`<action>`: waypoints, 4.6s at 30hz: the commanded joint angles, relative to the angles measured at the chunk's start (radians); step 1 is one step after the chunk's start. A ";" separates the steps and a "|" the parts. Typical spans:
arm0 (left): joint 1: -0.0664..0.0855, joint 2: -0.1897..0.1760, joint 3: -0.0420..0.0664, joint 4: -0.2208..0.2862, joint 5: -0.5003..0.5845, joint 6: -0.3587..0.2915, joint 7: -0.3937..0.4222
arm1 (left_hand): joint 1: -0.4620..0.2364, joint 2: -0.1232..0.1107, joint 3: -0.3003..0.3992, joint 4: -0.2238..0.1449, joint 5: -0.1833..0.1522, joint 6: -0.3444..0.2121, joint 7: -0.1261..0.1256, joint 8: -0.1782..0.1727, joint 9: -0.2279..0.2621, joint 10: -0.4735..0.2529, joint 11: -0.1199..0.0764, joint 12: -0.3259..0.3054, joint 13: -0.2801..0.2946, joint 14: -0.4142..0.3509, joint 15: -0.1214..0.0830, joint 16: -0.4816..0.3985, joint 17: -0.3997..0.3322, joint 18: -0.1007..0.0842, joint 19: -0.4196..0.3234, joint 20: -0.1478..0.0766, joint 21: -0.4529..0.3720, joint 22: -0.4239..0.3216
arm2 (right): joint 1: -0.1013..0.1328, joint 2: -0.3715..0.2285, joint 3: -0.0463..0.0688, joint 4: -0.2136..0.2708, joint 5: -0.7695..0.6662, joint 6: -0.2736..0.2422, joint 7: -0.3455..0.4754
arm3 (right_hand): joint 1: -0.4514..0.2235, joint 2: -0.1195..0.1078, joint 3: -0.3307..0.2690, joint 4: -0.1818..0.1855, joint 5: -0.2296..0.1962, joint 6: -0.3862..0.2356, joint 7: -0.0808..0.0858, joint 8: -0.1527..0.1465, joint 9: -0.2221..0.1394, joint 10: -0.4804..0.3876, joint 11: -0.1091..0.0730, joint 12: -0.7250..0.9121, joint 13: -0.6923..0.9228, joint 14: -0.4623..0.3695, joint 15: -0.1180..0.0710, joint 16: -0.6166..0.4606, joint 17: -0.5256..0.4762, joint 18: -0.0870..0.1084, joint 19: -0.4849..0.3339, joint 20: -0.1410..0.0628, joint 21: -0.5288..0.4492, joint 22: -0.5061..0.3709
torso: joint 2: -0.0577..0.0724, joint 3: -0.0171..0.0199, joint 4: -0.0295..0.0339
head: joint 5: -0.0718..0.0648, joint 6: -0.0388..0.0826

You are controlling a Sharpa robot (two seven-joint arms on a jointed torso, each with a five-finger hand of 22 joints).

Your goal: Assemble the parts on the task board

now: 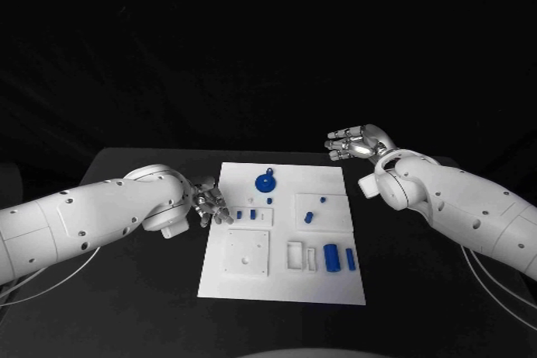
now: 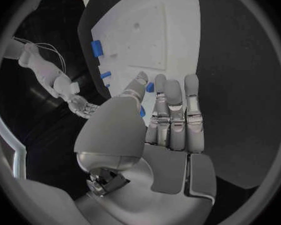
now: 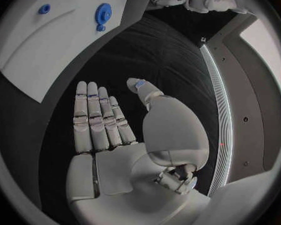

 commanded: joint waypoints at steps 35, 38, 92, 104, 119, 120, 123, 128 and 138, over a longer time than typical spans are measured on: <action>0.012 0.238 -0.048 -0.187 -0.499 -0.328 0.441 | 0.045 -0.008 0.104 -0.159 0.015 0.056 0.020 -0.052 -0.244 -0.154 0.078 -0.239 -0.014 0.046 0.047 -0.339 -0.072 0.053 -0.004 0.051 -0.167 0.047 | -0.003 0.007 0.001 0.015 -0.015 0.009 0.016 | -0.004 0.011 0.012 -0.022 -0.011 -0.008 0.001 -0.004 -0.001 -0.008 0.000 -0.004 -0.002 -0.011 0.000 -0.005 -0.001 0.010 -0.008 -0.001 -0.003 -0.001 | 0.012 -0.0058 -0.0061 | 0.003 0.028; 0.009 0.251 -0.050 -0.202 -0.520 -0.306 0.439 | 0.042 -0.013 0.104 -0.153 0.006 0.055 0.019 -0.052 -0.244 -0.161 0.078 -0.238 -0.014 0.057 0.043 -0.276 -0.053 0.055 0.019 0.047 -0.156 0.068 | -0.003 0.006 0.001 0.017 -0.016 0.008 0.015 | -0.004 0.011 0.012 -0.022 -0.011 -0.008 0.001 -0.004 -0.001 -0.008 0.000 -0.004 -0.002 -0.011 0.000 -0.005 -0.001 0.010 -0.008 -0.001 -0.003 -0.001 | 0.013 -0.0060 -0.0069 | 0.004 0.028; -0.057 0.344 -0.057 -0.372 -0.533 -0.215 0.498 | 0.044 -0.017 0.150 -0.095 -0.015 0.045 0.023 -0.052 -0.243 -0.179 0.079 -0.238 -0.014 0.001 0.041 0.055 -0.156 0.062 0.010 0.046 -0.020 0.080 | 0.009 0.017 0.001 0.026 -0.019 0.014 0.017 | -0.008 0.012 0.001 -0.011 -0.007 -0.007 0.001 -0.004 -0.001 -0.008 0.000 -0.004 -0.001 -0.012 0.000 -0.003 -0.001 0.009 -0.009 0.000 -0.003 -0.001 | 0.011 -0.0057 -0.0074 | -0.013 0.016; -0.064 0.348 -0.057 -0.382 -0.518 -0.228 0.510 | 0.043 -0.013 0.153 -0.092 -0.015 0.046 0.024 -0.051 -0.243 -0.174 0.078 -0.239 -0.014 0.002 0.042 0.059 -0.158 0.064 0.008 0.047 -0.011 0.079 | 0.010 0.018 0.001 0.026 -0.019 0.017 0.017 | -0.008 0.012 0.001 -0.011 -0.007 -0.007 0.001 -0.004 -0.001 -0.008 0.000 -0.004 -0.001 -0.012 0.000 -0.003 -0.001 0.009 -0.009 0.000 -0.003 -0.001 | 0.010 -0.0053 -0.0065 | -0.016 0.017; -0.065 0.351 -0.057 -0.379 -0.511 -0.235 0.518 | 0.052 -0.013 0.156 -0.097 -0.014 0.049 0.025 -0.052 -0.243 -0.169 0.078 -0.239 -0.014 0.004 0.042 0.073 -0.157 0.067 0.006 0.046 0.010 0.080 | 0.010 0.022 0.001 0.026 -0.020 0.019 0.017 | -0.005 0.011 0.001 -0.006 -0.006 -0.005 0.001 -0.004 -0.001 -0.007 -0.001 -0.004 -0.002 -0.012 0.000 -0.003 -0.001 0.009 -0.009 -0.001 -0.003 -0.001 | 0.011 -0.0043 -0.0086 | -0.017 0.017; -0.065 0.351 -0.056 -0.379 -0.511 -0.236 0.518 | 0.054 -0.012 0.157 -0.099 -0.014 0.049 0.026 -0.052 -0.243 -0.170 0.078 -0.238 -0.014 0.004 0.042 0.076 -0.158 0.068 0.002 0.046 0.018 0.080 | 0.010 0.022 0.001 0.026 -0.020 0.020 0.017 | -0.005 0.011 0.001 -0.006 -0.006 -0.005 0.001 -0.004 -0.001 -0.007 -0.001 -0.004 -0.002 -0.012 0.000 -0.003 -0.001 0.009 -0.009 -0.001 -0.003 -0.001 | 0.011 -0.0049 -0.0075 | -0.019 0.016; -0.065 0.351 -0.056 -0.379 -0.511 -0.237 0.519 | 0.053 -0.012 0.157 -0.099 -0.014 0.049 0.026 -0.052 -0.243 -0.169 0.078 -0.239 -0.014 0.004 0.042 0.079 -0.158 0.068 0.000 0.046 0.024 0.080 | 0.010 0.022 0.001 0.026 -0.020 0.020 0.017 | -0.005 0.011 0.001 -0.006 -0.006 -0.005 0.001 -0.004 -0.001 -0.007 -0.001 -0.004 -0.002 -0.012 0.000 -0.003 -0.001 0.009 -0.009 -0.001 -0.003 -0.001 | 0.010 -0.0048 -0.0073 | -0.019 0.016; -0.065 0.353 -0.056 -0.379 -0.512 -0.235 0.517 | 0.055 -0.010 0.158 -0.100 -0.014 0.050 0.026 -0.052 -0.243 -0.168 0.078 -0.239 -0.014 0.003 0.042 0.082 -0.159 0.069 -0.003 0.047 0.035 0.079 | 0.010 0.022 0.001 0.026 -0.020 0.021 0.017 | -0.005 0.011 0.001 -0.006 -0.006 -0.005 0.001 -0.004 -0.001 -0.007 -0.001 -0.004 -0.002 -0.012 0.000 -0.003 -0.001 0.009 -0.009 -0.001 -0.003 -0.001 | 0.010 -0.0043 -0.0064 | -0.021 0.016; -0.065 0.353 -0.056 -0.382 -0.521 -0.213 0.506 | 0.061 0.014 0.147 -0.096 -0.016 0.101 0.016 -0.051 -0.241 -0.112 0.061 -0.239 -0.013 0.019 0.035 0.134 -0.139 0.068 0.002 0.040 0.059 0.080 | 0.010 0.022 0.001 0.026 -0.020 0.023 0.016 | -0.005 0.011 0.004 -0.006 -0.005 -0.001 0.000 -0.004 -0.001 -0.006 -0.001 -0.004 -0.001 -0.012 0.000 -0.003 -0.001 0.009 -0.010 -0.001 -0.003 -0.001 | 0.010 -0.0056 -0.0057 | -0.023 0.016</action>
